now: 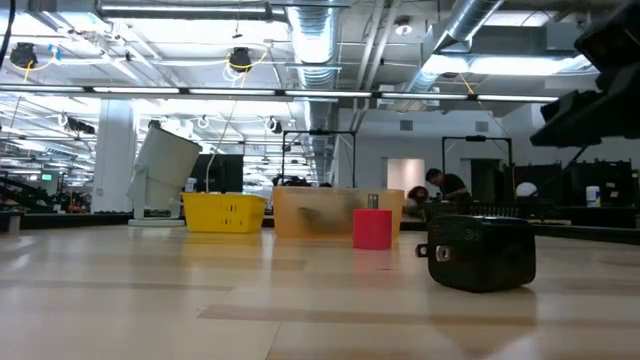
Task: Pick and place items into bin
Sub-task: Put the black charger adapter into the yellow bin
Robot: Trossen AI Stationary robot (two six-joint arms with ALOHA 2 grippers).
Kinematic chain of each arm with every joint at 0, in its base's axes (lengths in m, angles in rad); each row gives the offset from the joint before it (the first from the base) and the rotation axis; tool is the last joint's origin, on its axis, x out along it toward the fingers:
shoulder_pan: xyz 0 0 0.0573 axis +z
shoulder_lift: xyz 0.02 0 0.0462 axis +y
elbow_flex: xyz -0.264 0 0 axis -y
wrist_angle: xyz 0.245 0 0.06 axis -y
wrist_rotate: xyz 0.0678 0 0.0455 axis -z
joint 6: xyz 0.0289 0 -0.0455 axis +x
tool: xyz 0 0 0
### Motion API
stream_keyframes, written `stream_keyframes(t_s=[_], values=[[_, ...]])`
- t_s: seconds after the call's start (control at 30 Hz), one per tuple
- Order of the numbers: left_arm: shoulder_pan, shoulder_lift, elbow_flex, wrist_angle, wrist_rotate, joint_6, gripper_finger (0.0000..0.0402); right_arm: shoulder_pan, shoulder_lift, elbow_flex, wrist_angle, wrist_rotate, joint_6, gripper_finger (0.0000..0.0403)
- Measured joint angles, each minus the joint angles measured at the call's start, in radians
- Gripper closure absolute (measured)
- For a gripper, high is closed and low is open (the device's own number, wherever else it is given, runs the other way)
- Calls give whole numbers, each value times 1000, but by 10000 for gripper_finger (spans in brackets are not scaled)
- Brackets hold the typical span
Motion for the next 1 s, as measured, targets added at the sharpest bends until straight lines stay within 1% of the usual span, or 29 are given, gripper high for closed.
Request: stream_keyframes(t_s=[0.17,0.4,0.47,0.63,0.77,0.83,0.9,1.0], values=[[0,0,0,0,0,0,212,0,122,0,176,-66,-21,245],[0,0,0,0,8,0,212,0,330,0,391,-79,-27,246],[0,0,0,0,21,0,212,-6,385,0,439,-103,-27,250],[0,0,0,-3,23,0,212,-33,514,0,553,-205,-27,257],[0,0,0,-4,23,0,212,-32,613,1,665,-224,-27,255],[0,0,0,-4,23,-1,212,-32,666,4,700,-226,-27,249],[0,0,0,-4,23,-1,212,-32,719,20,700,-226,-27,242],[0,0,0,-4,23,-4,212,-21,798,68,701,-228,-27,226]])
